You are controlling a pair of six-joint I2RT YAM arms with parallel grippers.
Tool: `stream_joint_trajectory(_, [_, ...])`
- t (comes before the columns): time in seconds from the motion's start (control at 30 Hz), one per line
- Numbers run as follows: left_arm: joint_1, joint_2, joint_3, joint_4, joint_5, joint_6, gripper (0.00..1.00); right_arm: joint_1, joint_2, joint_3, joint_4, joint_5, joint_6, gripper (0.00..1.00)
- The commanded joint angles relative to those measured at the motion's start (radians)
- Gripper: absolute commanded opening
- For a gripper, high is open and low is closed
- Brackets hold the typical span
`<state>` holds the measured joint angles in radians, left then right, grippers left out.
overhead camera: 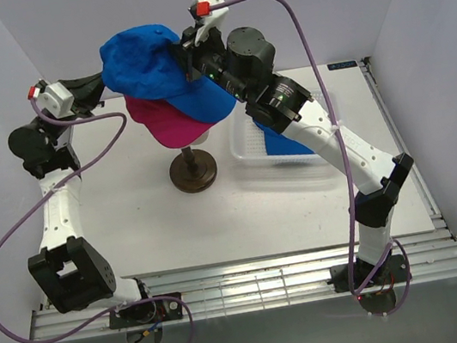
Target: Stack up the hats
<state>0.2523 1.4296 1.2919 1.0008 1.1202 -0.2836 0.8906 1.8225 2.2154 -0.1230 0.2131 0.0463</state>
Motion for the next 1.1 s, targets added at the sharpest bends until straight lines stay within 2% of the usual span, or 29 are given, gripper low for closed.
stream_joint_trajectory(0.0, [-0.007,-0.008,0.033,0.007,-0.014,0.006,0.00,0.005,0.003,0.003,0.039,-0.018,0.018,0.08])
stream_joint_trajectory(0.1, [-0.008,-0.009,0.029,-0.031,-0.039,0.052,0.00,0.005,0.008,0.001,0.019,-0.041,0.009,0.09])
stream_joint_trajectory(0.17, [-0.007,-0.009,0.011,-0.054,-0.054,0.116,0.00,0.005,-0.005,-0.032,0.017,-0.067,-0.012,0.33])
stream_joint_trajectory(0.27, [-0.007,-0.006,-0.017,-0.112,-0.072,0.191,0.00,0.005,-0.051,-0.095,0.005,-0.098,-0.078,0.63])
stream_joint_trajectory(0.37, [-0.007,-0.005,-0.034,-0.120,-0.065,0.204,0.00,0.007,-0.109,-0.150,-0.029,-0.072,-0.152,0.82])
stream_joint_trajectory(0.47, [-0.007,0.002,-0.028,-0.120,-0.062,0.185,0.00,0.022,-0.195,-0.233,-0.020,-0.015,-0.252,0.86])
stream_joint_trajectory(0.67, [-0.007,0.006,-0.016,-0.122,-0.060,0.161,0.00,0.106,-0.275,-0.264,-0.020,0.114,-0.434,0.88])
stream_joint_trajectory(0.8, [-0.007,0.003,-0.028,-0.129,-0.066,0.167,0.00,0.137,-0.339,-0.301,-0.055,0.077,-0.517,0.88])
stream_joint_trajectory(0.9, [-0.007,-0.003,-0.037,-0.142,-0.062,0.182,0.00,0.137,-0.461,-0.478,-0.018,0.098,-0.638,0.85])
stream_joint_trajectory(0.97, [-0.007,-0.005,-0.043,-0.145,-0.059,0.184,0.00,0.134,-0.559,-0.626,0.035,0.168,-0.704,0.83])
stream_joint_trajectory(1.07, [-0.007,-0.003,-0.042,-0.146,-0.059,0.176,0.00,0.130,-0.702,-0.837,0.109,0.184,-0.876,0.79])
